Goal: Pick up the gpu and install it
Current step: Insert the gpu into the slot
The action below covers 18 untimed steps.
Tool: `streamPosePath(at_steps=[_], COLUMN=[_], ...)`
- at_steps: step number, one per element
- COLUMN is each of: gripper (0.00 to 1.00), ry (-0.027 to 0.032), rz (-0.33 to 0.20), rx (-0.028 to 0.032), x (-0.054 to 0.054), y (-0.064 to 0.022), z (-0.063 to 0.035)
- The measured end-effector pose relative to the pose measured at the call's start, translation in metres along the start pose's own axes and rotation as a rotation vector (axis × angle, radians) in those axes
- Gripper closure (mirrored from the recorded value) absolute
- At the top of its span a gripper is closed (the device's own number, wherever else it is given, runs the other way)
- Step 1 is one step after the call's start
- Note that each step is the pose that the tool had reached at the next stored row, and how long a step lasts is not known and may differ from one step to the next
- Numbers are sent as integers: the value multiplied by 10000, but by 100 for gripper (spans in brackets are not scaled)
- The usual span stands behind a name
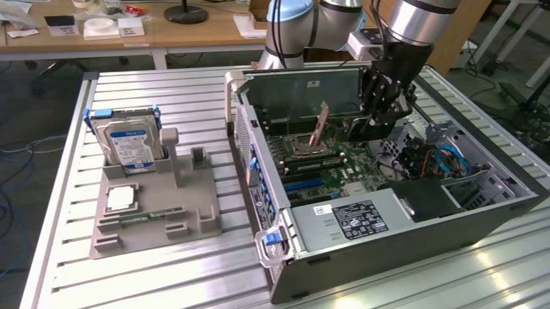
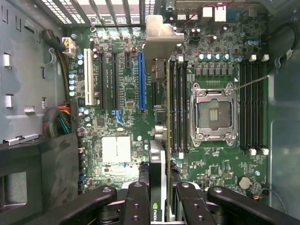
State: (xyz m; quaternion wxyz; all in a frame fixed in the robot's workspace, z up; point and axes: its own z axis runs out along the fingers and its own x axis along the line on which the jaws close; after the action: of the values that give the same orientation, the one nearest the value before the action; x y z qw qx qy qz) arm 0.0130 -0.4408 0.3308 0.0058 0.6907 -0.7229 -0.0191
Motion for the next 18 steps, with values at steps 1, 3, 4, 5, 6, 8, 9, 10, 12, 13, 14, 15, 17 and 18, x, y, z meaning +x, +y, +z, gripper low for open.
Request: streamPosePath(at_steps=[1,3,4,5,6,8,9,10,12,13,14,15,17,18], gripper=[73,73,73,73,73,73,73,73,73,73,73,73,73,73], ry=[-1,-6,-3,-1,-2,2,3,2,0,0,0,0,-5,-2], rz=[1,0,0,0,1,1,1,1,1,1,1,1,0,1], rx=[1,2,0,0,1,0,0,0,1,1,0,1,1,1], x=[0,0,0,0,0,1,1,1,1,1,1,1,1,1], y=[0,0,0,-1,-1,-1,-1,-1,-1,-2,-1,-2,-2,-2], z=[2,12,19,26,34,40,41,43,46,47,48,50,62,69])
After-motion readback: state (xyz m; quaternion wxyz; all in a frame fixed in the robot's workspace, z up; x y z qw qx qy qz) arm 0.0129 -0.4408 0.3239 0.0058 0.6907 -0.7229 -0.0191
